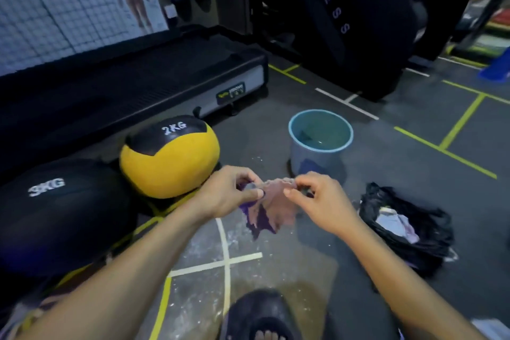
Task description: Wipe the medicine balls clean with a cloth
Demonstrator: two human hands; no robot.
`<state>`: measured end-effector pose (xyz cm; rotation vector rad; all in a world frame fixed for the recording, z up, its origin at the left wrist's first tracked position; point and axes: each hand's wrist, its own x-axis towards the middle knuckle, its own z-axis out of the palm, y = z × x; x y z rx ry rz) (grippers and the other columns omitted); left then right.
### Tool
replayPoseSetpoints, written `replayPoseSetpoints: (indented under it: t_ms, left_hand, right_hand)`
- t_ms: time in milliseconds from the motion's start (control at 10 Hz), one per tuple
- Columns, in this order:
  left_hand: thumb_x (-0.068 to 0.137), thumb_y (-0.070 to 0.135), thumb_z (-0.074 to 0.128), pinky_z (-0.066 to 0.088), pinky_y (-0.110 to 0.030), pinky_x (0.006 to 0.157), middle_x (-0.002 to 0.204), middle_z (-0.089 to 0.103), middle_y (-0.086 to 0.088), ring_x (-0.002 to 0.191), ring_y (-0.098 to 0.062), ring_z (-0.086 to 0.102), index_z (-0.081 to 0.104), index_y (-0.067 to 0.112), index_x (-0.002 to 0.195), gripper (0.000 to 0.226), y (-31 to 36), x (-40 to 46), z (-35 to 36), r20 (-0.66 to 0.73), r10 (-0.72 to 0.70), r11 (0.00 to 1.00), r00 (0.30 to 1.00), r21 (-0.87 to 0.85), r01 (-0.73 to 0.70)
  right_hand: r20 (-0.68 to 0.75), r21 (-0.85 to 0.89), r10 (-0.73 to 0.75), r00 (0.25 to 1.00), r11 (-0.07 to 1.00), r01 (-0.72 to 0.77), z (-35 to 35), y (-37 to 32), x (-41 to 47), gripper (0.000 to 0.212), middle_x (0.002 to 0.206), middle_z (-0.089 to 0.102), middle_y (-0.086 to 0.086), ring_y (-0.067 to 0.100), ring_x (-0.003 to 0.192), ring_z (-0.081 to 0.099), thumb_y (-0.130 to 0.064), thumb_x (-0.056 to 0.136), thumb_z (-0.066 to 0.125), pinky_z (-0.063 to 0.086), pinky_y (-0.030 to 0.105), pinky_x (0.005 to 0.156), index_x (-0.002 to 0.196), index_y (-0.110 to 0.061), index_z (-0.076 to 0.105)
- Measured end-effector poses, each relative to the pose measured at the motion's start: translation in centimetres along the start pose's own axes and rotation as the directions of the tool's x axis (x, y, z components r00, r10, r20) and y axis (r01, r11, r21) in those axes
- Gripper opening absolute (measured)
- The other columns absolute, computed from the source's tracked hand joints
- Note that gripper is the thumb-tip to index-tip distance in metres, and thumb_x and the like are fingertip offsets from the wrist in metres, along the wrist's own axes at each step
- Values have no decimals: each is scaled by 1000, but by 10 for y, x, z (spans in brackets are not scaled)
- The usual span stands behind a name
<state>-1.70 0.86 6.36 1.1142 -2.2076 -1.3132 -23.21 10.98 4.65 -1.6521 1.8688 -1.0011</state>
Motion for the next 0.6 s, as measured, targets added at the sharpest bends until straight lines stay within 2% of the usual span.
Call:
replayPoseSetpoints:
  t_ms: [100, 200, 300, 400, 500, 600]
  left_hand:
    - [81, 28, 84, 48, -28, 63, 71, 71, 10, 62, -1, 56, 73, 29, 81, 10, -33, 47, 34, -60, 27, 1000, 998, -12, -27]
    - [85, 17, 81, 54, -32, 78, 83, 77, 8, 76, -9, 68, 77, 27, 89, 12, -61, 91, 57, -82, 24, 996, 996, -82, -31]
    - [87, 13, 79, 53, -26, 79, 84, 76, 12, 79, -5, 68, 77, 30, 91, 17, -80, 135, 73, -107, 27, 998, 994, -52, -33]
    - [88, 14, 78, 47, -16, 77, 86, 75, 16, 81, -1, 67, 76, 34, 96, 22, -78, 182, 75, -202, 81, 994, 976, -50, -93]
    - [88, 14, 76, 52, -22, 82, 92, 73, 19, 84, -6, 68, 68, 43, 103, 33, -68, 225, 57, -321, 140, 977, 937, -109, -184]
    - [89, 18, 77, 54, -29, 85, 97, 73, 16, 85, -12, 67, 69, 39, 108, 30, -78, 235, 36, -351, 103, 977, 931, -138, -160]
  right_hand:
    - [7, 104, 132, 991, 986, -132, 7, 46, 18, 16, 69, 67, -1, 15, 60, 64, -24, 93, 71, 49, 28, 56, 78, -19, 69]
    - [26, 329, 297, 955, 899, -288, 18, 80, 42, 12, 80, 74, 10, 23, 69, 76, -11, 99, 64, 56, 29, 55, 90, -12, 72]
    - [-9, 398, 360, 933, 857, -327, 27, 117, 72, 11, 89, 75, 20, 30, 79, 77, -9, 100, 62, 59, 34, 62, 95, -6, 72]
    - [-58, 487, 391, 918, 814, -316, 24, 138, 109, 14, 90, 75, 18, 35, 78, 76, -6, 101, 61, 61, 42, 65, 96, -11, 72]
    - [-103, 553, 474, 875, 758, -346, 7, 148, 164, 12, 87, 72, 9, 25, 71, 76, -9, 104, 56, 62, 35, 64, 97, -12, 65]
    - [-145, 542, 618, 773, 703, -460, -10, 165, 217, 15, 96, 68, 12, 28, 66, 73, -13, 104, 54, 63, 39, 65, 118, -14, 60]
